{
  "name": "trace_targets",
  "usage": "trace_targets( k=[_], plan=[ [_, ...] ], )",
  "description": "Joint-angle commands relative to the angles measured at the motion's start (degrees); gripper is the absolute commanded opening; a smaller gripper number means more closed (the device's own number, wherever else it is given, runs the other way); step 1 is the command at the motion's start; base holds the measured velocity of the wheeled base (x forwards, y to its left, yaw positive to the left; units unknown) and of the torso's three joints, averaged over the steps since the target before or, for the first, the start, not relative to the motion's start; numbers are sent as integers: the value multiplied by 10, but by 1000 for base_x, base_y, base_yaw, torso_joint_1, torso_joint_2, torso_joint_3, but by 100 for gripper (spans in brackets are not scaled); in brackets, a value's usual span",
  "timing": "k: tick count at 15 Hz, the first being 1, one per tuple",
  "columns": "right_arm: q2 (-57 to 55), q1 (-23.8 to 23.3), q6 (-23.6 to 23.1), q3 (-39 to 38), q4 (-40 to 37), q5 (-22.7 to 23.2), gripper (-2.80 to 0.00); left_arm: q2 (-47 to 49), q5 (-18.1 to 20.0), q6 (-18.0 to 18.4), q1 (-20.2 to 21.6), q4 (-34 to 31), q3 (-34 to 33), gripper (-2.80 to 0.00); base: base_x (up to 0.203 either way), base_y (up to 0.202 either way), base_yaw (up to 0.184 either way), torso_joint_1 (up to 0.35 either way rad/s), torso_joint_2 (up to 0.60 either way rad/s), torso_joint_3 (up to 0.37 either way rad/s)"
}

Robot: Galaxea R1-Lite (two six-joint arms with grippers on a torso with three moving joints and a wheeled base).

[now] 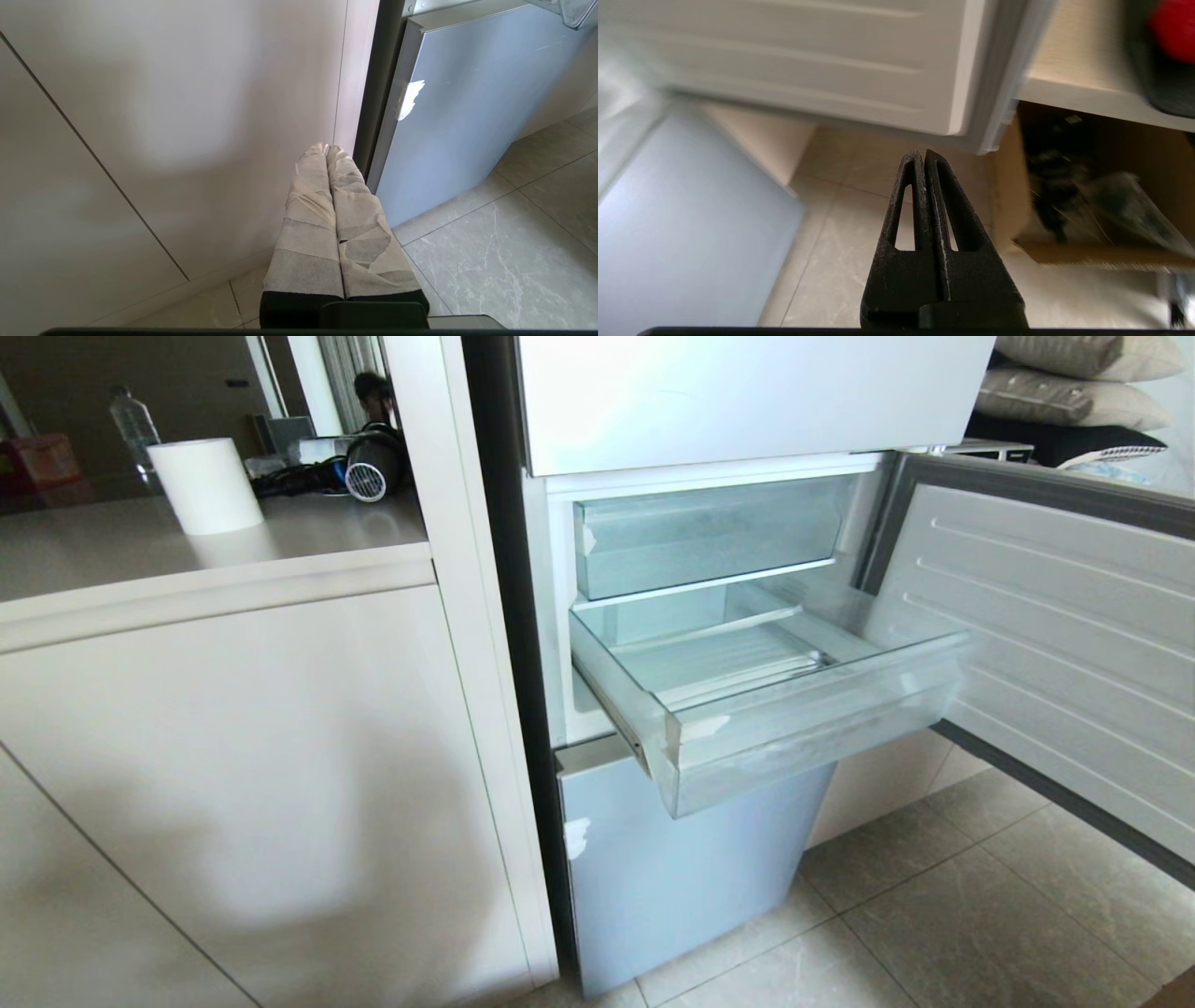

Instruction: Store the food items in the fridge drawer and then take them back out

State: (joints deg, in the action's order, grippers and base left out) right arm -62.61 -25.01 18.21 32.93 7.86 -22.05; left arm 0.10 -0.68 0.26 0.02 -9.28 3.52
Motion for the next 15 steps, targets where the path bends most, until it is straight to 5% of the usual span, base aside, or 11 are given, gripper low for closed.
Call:
trace_targets(
  k=[1, 3, 6, 12, 13, 15],
  plan=[
    [-42, -136, -10, 9, 11, 63, -280, 0, 0, 0, 0, 0, 0, -280, 0, 0, 0, 0, 0, 0],
    [-53, -231, -28, 9, 34, 121, -280, 0, 0, 0, 0, 0, 0, -280, 0, 0, 0, 0, 0, 0],
    [-54, -331, -48, -1, 51, 148, -280, 0, 0, 0, 0, 0, 0, -280, 0, 0, 0, 0, 0, 0],
    [-68, -451, -67, -4, 63, 188, -280, 0, 0, 0, 0, 0, 0, -280, 0, 0, 0, 0, 0, 0],
    [-81, -463, -72, -2, 75, 192, 0, 0, 0, 0, 0, 0, 0, -280, 0, 0, 0, 0, 0, 0],
    [-136, -500, -82, 10, 121, 203, 0, 0, 0, 0, 0, 0, 0, -280, 0, 0, 0, 0, 0, 0]
  ],
)
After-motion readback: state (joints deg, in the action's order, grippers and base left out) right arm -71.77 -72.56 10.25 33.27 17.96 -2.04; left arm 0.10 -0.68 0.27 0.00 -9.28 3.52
